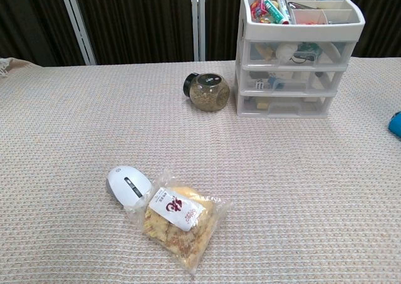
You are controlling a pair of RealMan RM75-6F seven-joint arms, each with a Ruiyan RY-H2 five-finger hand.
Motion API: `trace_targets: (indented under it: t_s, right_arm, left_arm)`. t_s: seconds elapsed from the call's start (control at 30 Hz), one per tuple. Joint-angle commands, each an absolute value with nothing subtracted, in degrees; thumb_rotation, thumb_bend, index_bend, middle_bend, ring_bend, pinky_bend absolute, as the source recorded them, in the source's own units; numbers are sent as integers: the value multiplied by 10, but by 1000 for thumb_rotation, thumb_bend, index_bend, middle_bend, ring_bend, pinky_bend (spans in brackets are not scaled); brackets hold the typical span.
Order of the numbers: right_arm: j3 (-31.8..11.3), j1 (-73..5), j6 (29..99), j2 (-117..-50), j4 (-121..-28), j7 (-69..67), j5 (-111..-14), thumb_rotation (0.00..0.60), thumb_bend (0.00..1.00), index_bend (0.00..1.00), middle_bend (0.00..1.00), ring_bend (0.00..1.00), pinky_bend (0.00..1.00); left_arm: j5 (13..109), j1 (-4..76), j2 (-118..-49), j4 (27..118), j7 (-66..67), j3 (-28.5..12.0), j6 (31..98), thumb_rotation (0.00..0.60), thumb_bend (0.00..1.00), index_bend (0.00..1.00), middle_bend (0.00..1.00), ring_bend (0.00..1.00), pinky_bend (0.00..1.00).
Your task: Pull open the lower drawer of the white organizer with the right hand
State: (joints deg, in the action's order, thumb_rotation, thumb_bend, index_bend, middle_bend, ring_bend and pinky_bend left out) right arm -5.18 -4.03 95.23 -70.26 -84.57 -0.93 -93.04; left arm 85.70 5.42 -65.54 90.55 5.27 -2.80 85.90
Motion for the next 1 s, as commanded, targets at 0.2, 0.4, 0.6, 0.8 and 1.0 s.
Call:
trace_targets:
  t_s: [0.2,0.4,0.6,0.8,1.0]
  right_arm:
    - [-52,-39,956,-703,-847,-10,-931,600,172,330,122,105,227]
    - [-53,-39,955,-702,-848,-13,-931,600,171,327,121,105,227]
    - [-53,-42,946,-701,-853,-12,-926,600,172,322,119,102,225]
    - [-54,-39,950,-699,-855,-19,-924,600,165,317,118,101,222]
    - [-61,-39,953,-694,-871,-36,-920,600,146,288,107,99,221]
  left_arm:
    - [853,54,-659,908,66,-30,861,600,270,0,0,0,0]
    - [851,54,-660,908,67,-31,860,600,270,0,0,0,0]
    - [850,55,-659,909,64,-32,858,600,270,0,0,0,0]
    - [857,55,-657,906,54,-29,859,600,272,0,0,0,0]
    - [858,55,-657,904,50,-28,859,600,274,0,0,0,0]
